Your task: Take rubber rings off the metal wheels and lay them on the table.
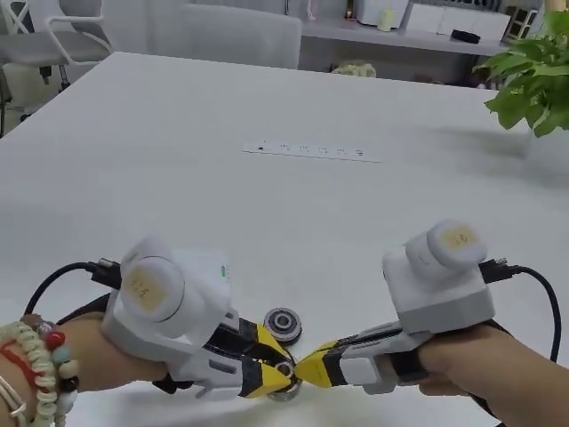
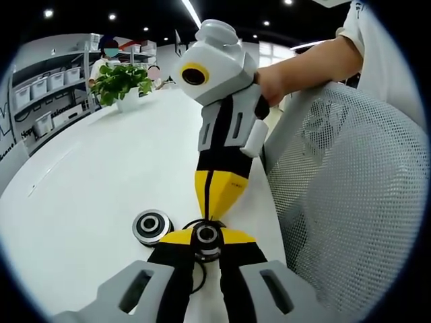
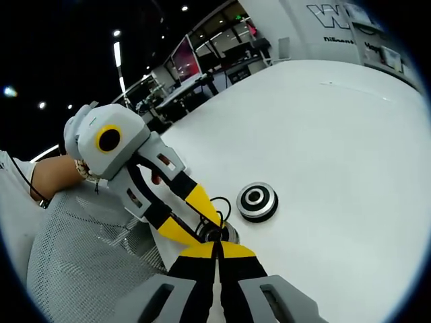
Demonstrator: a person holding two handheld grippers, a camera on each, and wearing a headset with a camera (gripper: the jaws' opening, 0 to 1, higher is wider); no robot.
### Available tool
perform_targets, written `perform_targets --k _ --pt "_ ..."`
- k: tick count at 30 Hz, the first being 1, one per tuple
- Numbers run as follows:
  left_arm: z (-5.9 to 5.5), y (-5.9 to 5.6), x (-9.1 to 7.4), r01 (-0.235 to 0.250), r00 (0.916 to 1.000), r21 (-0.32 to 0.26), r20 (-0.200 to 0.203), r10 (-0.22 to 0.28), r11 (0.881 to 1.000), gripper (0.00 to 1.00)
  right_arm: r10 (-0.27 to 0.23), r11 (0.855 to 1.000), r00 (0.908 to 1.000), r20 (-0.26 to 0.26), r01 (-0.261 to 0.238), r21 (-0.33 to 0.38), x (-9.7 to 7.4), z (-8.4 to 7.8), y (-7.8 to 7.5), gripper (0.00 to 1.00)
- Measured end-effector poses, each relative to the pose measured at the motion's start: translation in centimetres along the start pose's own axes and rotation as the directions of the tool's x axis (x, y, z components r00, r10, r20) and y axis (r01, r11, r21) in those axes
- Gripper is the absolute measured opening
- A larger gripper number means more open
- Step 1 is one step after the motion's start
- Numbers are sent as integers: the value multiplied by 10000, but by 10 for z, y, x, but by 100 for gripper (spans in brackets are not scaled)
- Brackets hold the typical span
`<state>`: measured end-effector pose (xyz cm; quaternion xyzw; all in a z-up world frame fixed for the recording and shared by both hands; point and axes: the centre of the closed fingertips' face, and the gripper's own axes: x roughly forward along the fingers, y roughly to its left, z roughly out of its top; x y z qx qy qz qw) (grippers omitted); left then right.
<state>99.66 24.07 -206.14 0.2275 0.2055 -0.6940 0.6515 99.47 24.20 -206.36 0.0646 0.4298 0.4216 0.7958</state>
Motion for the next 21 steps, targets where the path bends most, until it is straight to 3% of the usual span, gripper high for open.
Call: perform_targets --k 2,5,9,11,13,16,19,21 --pt "-1 0 -2 53 9997 -2 -218 -53 10000 9 -49 9999 10000 58 48 151 -1 2 -1 0" --pt "2 7 -9 -254 9994 210 -231 259 9995 15 -262 9996 9996 136 260 139 -4 5 -3 0" --pt "20 14 -21 -545 9976 68 430 542 9985 17 -507 9987 9984 248 508 -41 -7 10 -4 0" --pt "23 17 -28 -775 9964 321 370 763 9965 20 -630 9977 9976 287 637 -235 -8 12 -5 0" --pt "27 20 -34 -965 9943 -32 446 965 9953 26 -704 9967 9968 378 719 -385 -10 15 -5 0" --pt "42 19 -45 -979 9900 -284 996 1003 9948 34 -668 9966 9966 475 689 -441 -10 18 -4 0" --pt "47 12 -55 -740 9919 -448 1001 782 9962 44 -693 9957 9954 659 731 -566 -12 23 -1 0" --pt "50 11 -64 -845 9913 -319 988 873 9959 51 -608 9962 9950 793 654 -573 -12 26 1 0"
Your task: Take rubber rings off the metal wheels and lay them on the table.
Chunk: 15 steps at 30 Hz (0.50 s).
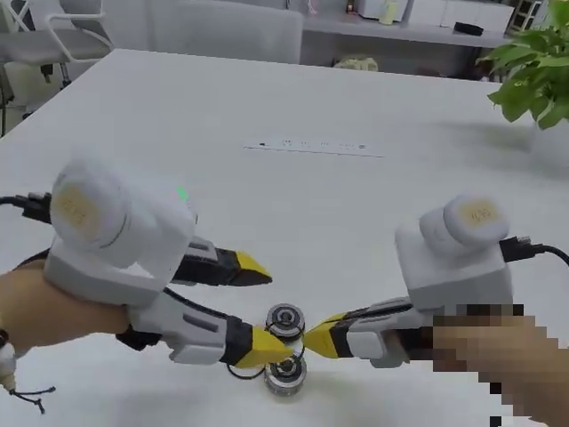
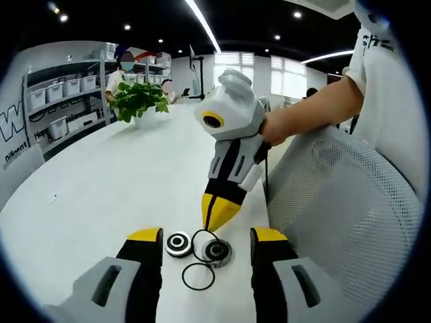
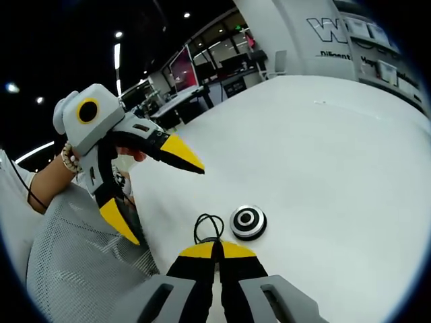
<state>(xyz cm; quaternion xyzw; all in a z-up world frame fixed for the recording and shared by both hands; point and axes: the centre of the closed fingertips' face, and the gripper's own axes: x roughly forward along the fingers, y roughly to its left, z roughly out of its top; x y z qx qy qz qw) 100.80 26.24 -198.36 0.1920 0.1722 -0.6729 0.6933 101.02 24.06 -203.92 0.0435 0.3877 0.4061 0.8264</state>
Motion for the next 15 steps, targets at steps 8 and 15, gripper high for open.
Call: perform_targets --k 8,15 --pt "3 2 -46 -715 9972 -79 205 716 9974 66 392 9990 9989 262 -387 -210 5 8 14 0" --pt "-5 -5 -80 -1437 9886 -300 414 1449 9892 70 577 9974 9983 124 -571 -446 9 7 22 0"
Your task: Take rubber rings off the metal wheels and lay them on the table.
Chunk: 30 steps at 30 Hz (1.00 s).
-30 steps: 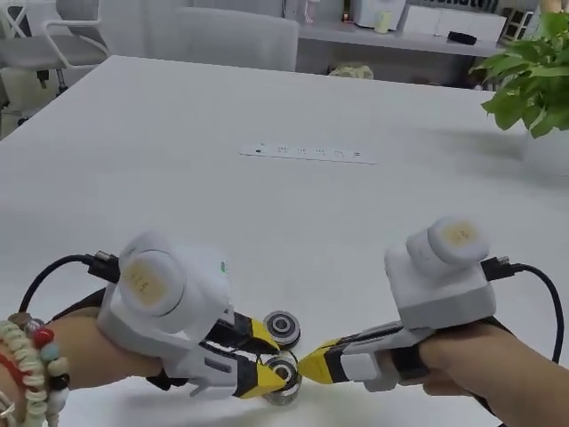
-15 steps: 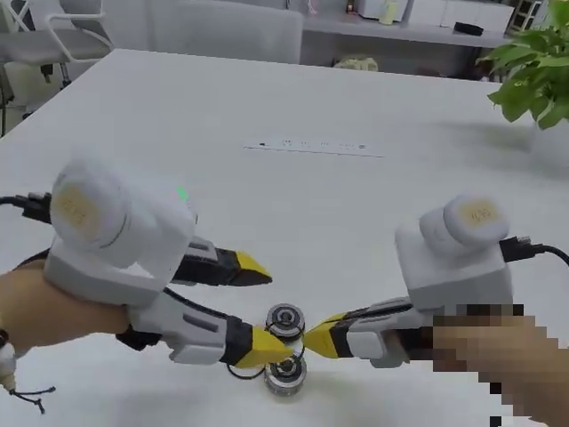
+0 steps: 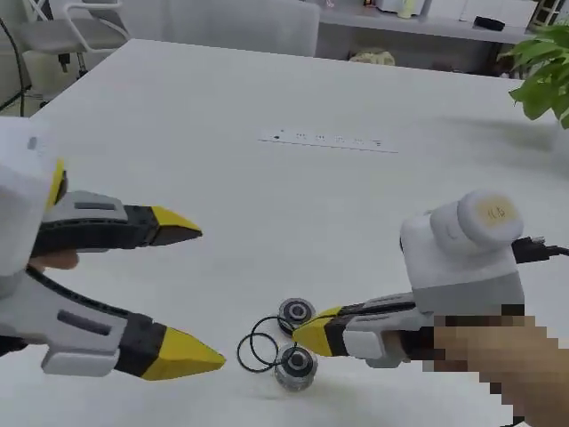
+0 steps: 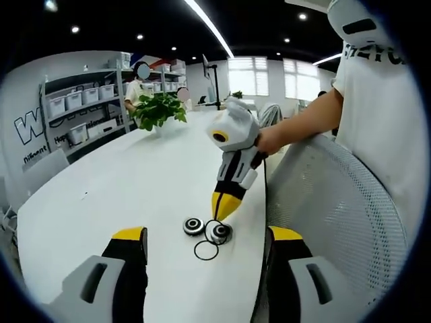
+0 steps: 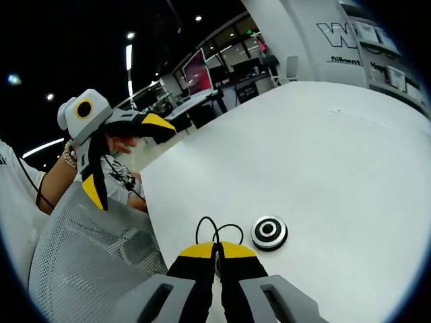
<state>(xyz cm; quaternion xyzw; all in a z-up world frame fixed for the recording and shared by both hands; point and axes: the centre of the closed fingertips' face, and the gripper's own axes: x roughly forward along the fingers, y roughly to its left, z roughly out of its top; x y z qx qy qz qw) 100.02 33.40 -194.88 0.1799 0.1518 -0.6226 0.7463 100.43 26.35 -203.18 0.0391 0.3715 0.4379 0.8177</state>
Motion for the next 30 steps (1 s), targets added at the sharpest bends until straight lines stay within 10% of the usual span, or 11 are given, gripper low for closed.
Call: perform_targets --k 12,30 --pt "-36 -12 -16 -1034 9922 -1927 483 1147 9758 75 122 9996 9998 170 -118 -253 9 6 10 0" --pt "-57 -23 -5 -1001 9950 -2004 -220 977 9746 76 -160 9932 9937 -1111 29 -1163 48 4 6 0"
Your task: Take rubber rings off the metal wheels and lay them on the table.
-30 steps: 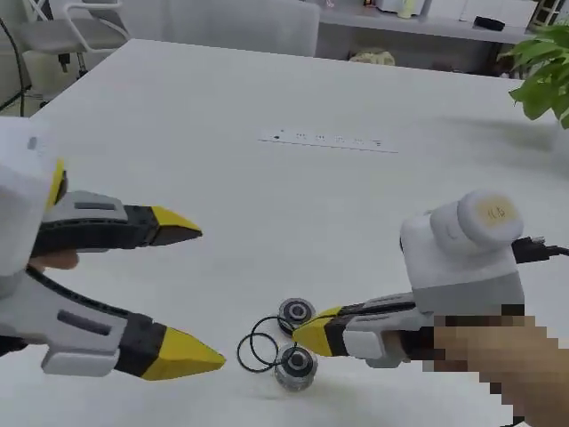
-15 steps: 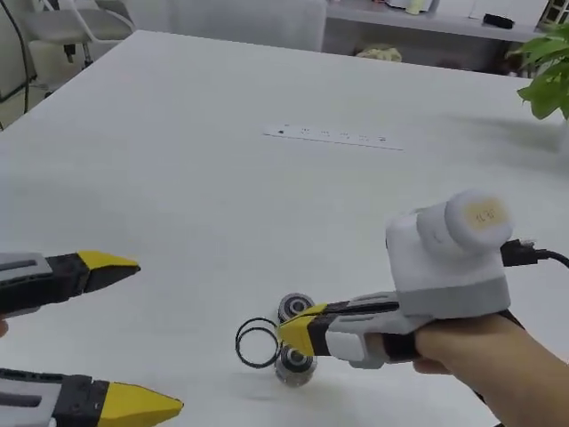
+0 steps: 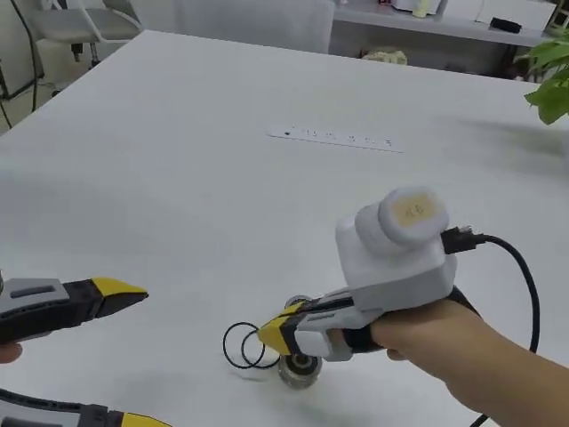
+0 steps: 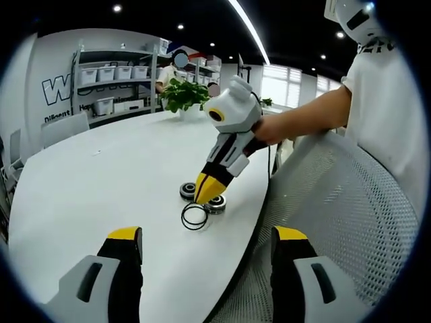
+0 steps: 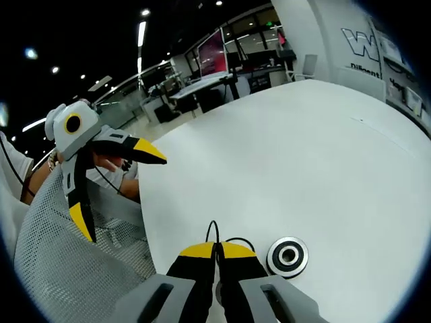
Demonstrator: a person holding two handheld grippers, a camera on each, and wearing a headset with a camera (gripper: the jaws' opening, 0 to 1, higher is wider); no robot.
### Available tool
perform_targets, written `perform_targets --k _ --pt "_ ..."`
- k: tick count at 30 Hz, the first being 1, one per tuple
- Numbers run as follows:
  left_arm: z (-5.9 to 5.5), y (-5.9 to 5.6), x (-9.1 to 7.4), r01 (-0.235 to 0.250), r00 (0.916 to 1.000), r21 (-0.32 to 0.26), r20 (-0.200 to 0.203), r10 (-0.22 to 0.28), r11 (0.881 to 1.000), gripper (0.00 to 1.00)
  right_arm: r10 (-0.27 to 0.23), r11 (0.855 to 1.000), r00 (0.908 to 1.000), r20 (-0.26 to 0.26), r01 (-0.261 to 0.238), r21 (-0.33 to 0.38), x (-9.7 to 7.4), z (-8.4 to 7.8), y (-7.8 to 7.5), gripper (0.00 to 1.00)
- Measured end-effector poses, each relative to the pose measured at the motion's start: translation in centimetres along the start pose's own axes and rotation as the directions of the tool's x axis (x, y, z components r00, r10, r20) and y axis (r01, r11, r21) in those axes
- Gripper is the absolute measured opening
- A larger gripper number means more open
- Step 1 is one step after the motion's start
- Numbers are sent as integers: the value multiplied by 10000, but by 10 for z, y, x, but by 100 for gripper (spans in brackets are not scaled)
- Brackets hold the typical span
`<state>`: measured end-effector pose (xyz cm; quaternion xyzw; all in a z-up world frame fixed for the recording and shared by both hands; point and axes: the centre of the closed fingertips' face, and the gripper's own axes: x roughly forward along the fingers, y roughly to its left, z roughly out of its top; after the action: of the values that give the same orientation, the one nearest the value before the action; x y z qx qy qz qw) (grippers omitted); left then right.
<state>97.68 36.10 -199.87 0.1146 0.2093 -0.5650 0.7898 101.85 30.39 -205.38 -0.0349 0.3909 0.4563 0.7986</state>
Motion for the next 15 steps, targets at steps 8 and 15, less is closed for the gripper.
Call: perform_targets --k 8,15 --pt "-1 1 -1 -3 10000 -163 48 3 9999 75 -412 9985 9989 -226 404 -372 6 -7 -6 0" --pt "-1 -1 -1 130 9999 -85 25 -130 9999 75 -776 9965 9970 27 777 -302 -5 -4 -16 3"
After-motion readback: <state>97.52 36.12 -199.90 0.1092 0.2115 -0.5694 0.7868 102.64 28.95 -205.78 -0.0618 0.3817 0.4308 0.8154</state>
